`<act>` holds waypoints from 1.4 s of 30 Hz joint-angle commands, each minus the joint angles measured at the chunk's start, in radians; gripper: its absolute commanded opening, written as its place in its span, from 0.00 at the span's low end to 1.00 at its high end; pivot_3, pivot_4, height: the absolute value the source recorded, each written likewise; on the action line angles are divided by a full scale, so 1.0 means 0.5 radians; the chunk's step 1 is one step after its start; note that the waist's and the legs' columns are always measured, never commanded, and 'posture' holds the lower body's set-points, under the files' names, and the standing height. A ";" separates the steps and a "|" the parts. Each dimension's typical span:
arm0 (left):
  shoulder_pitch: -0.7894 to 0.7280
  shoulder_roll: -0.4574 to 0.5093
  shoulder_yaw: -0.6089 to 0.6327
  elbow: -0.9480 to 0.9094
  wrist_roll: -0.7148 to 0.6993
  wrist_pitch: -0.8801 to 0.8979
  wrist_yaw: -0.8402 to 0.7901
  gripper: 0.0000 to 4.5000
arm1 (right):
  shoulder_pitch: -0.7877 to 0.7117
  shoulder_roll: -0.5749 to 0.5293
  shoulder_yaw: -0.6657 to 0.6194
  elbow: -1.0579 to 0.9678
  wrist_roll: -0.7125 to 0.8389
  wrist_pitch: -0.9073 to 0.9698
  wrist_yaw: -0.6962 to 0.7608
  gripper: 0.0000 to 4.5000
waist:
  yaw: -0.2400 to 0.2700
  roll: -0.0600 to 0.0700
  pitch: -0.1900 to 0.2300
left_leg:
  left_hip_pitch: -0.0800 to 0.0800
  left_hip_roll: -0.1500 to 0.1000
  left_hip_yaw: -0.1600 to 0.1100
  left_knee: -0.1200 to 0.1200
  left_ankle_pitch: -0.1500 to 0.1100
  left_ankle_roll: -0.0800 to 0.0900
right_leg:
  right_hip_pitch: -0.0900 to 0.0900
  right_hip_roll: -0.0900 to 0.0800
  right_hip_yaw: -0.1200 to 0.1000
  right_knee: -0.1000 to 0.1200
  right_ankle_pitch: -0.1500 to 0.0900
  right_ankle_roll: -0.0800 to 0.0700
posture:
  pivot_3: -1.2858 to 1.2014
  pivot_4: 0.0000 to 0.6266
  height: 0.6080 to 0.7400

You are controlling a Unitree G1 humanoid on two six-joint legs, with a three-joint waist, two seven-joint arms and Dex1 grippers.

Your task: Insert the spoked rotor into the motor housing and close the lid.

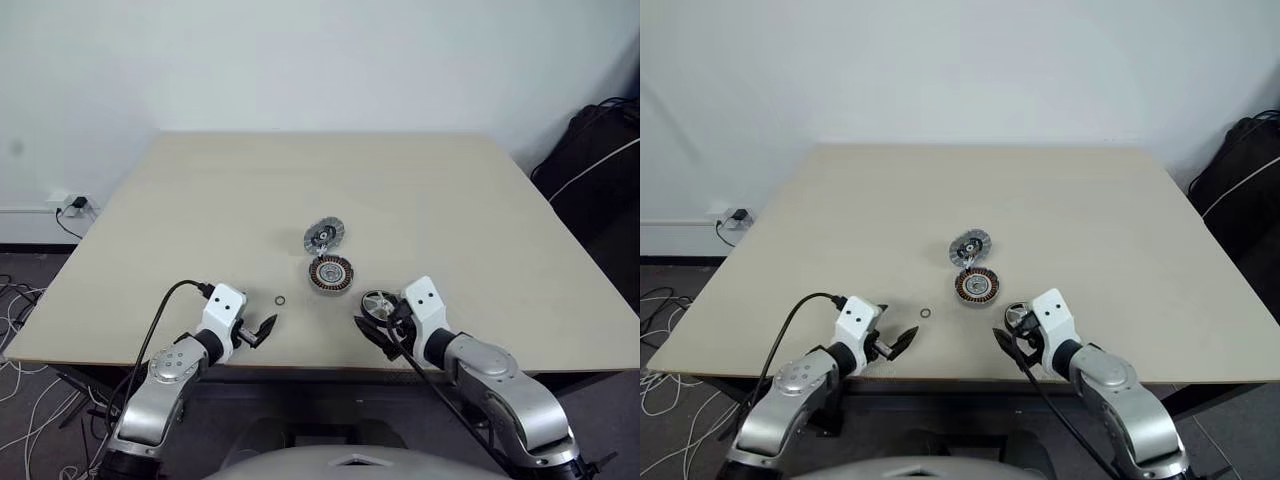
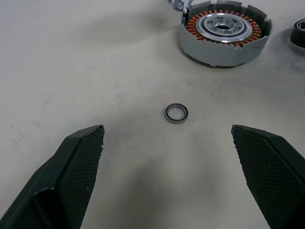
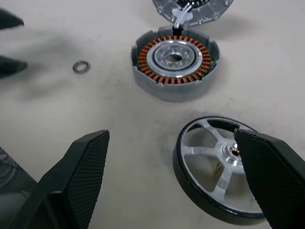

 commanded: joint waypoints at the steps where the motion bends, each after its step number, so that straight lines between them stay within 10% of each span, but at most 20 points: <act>1: -0.037 0.000 -0.011 -0.044 0.017 -0.023 0.005 1.00 | -0.007 -0.012 0.004 -0.075 -0.032 -0.049 -0.014 0.99 | 0.000 0.000 0.000 | 0.000 0.000 0.000 0.000 0.000 0.000 | 0.000 0.000 0.000 0.000 0.000 0.000 | 0.52 0.00 1.00; 42: -0.448 -0.164 -0.155 0.465 0.177 0.049 0.106 1.00 | -0.025 0.022 0.105 -0.015 -0.329 -0.251 -0.045 0.99 | 0.005 -0.002 0.001 | 0.000 0.000 0.000 0.002 0.002 0.003 | 0.000 0.001 -0.001 0.001 0.001 0.001 | 0.52 0.00 1.00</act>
